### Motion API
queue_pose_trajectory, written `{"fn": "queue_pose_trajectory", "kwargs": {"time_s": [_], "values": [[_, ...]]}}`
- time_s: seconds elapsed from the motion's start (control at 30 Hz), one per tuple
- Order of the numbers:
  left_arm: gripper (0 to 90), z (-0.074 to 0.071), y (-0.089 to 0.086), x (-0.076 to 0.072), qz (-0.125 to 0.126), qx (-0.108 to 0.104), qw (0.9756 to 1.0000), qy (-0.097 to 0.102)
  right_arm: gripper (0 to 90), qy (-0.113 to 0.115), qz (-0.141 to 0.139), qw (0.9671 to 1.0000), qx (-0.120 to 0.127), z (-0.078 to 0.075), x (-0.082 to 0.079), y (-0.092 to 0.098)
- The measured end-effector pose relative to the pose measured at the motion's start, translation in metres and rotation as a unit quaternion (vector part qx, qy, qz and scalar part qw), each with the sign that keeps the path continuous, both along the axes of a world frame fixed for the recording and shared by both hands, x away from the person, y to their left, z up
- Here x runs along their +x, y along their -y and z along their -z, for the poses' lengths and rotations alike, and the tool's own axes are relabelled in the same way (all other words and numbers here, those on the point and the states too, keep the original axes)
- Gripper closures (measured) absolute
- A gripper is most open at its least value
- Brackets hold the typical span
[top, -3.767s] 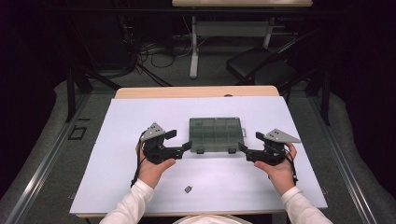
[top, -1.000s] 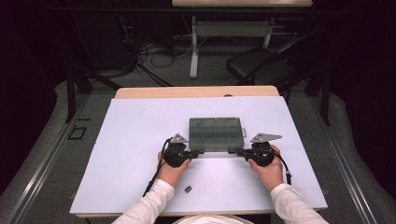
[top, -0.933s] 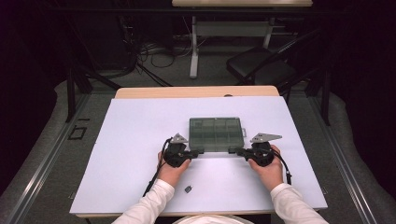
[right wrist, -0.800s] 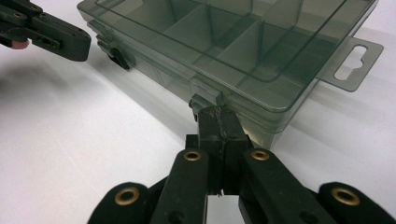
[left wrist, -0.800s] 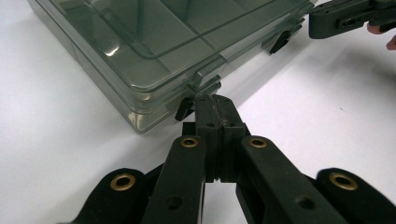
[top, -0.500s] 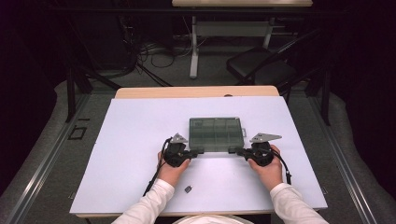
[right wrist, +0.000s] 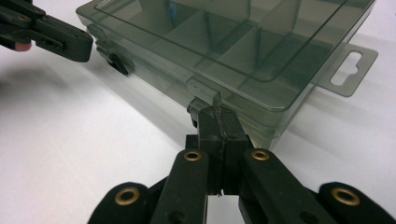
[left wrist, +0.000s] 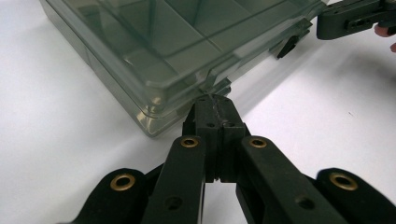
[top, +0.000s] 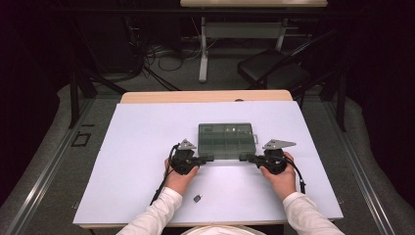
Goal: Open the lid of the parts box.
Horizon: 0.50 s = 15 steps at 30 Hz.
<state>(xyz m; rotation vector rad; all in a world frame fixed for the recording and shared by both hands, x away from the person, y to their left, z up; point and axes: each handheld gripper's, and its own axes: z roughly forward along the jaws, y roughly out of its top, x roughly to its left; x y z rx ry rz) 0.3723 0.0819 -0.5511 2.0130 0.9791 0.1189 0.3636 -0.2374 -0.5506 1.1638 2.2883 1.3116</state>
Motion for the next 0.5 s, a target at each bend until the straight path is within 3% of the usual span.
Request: {"fn": "queue_pose_trajectory", "kwargs": {"time_s": [0.23,0.5], "values": [[90.0,-0.0047,-0.0042,-0.0005,-0.014,-0.01,0.9996,0.022,90.0,0.01,0.005,0.9999,0.012,-0.003,-0.001,0.001],[90.0,-0.0077,-0.0064,-0.0008,-0.023,-0.013,0.9991,0.034,90.0,0.022,0.015,0.9995,0.019,-0.0058,-0.0009,0.0039]]}}
